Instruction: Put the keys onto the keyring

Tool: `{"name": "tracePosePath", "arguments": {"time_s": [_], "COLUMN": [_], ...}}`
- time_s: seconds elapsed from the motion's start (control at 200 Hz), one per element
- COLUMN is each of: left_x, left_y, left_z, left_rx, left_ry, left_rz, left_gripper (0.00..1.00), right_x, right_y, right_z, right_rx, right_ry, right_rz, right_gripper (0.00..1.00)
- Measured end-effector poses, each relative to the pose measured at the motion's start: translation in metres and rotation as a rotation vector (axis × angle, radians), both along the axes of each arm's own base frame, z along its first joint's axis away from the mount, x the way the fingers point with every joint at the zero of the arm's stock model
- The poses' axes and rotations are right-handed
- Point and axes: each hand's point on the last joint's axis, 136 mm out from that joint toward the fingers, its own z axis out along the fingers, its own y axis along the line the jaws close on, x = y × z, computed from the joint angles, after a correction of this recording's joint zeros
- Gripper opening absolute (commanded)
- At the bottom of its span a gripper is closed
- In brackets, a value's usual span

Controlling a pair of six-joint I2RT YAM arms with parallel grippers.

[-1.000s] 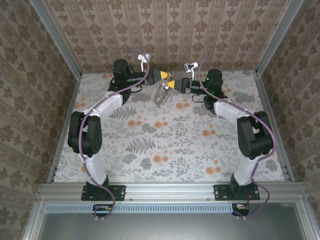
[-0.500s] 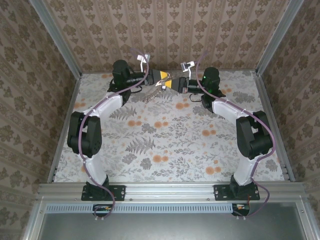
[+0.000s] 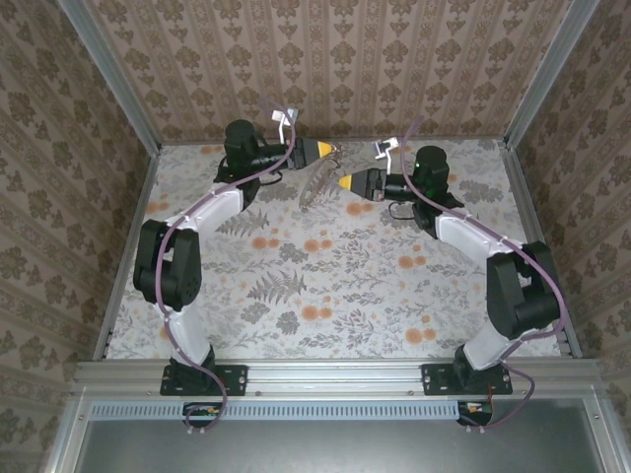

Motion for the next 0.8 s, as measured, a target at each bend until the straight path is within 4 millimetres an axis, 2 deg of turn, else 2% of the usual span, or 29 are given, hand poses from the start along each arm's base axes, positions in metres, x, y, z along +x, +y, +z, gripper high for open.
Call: {"name": "tracePosePath", "arguments": {"time_s": [0.19, 0.5, 0.64, 0.8], "left_x": [0.002, -0.002, -0.004, -0.007], "left_y": [0.002, 0.007, 0.008, 0.010], "left_z": [-0.002, -0.001, 0.004, 0.011], "left_rx": [0.000, -0.006, -0.014, -0.023], "left_ry": [0.003, 0.000, -0.014, -0.033], "left_rz": [0.017, 0.054, 0.067, 0.073], "left_gripper": [0.00, 0.00, 0.00, 0.00], "right_x": [0.001, 0.034, 0.049, 0.058], "right_y": [-0.014, -0.029, -0.021, -0.003], "right_z": [0.021, 0.043, 0.051, 0.048], "right_rx": [-0.013, 0.078, 0.131, 0.161], "right_ry": [-0.034, 0.009, 0.020, 0.049], "right_rz": [-0.118, -0.327, -0.340, -0.319], "right_gripper": [0.38, 0.38, 0.37, 0.34]}}
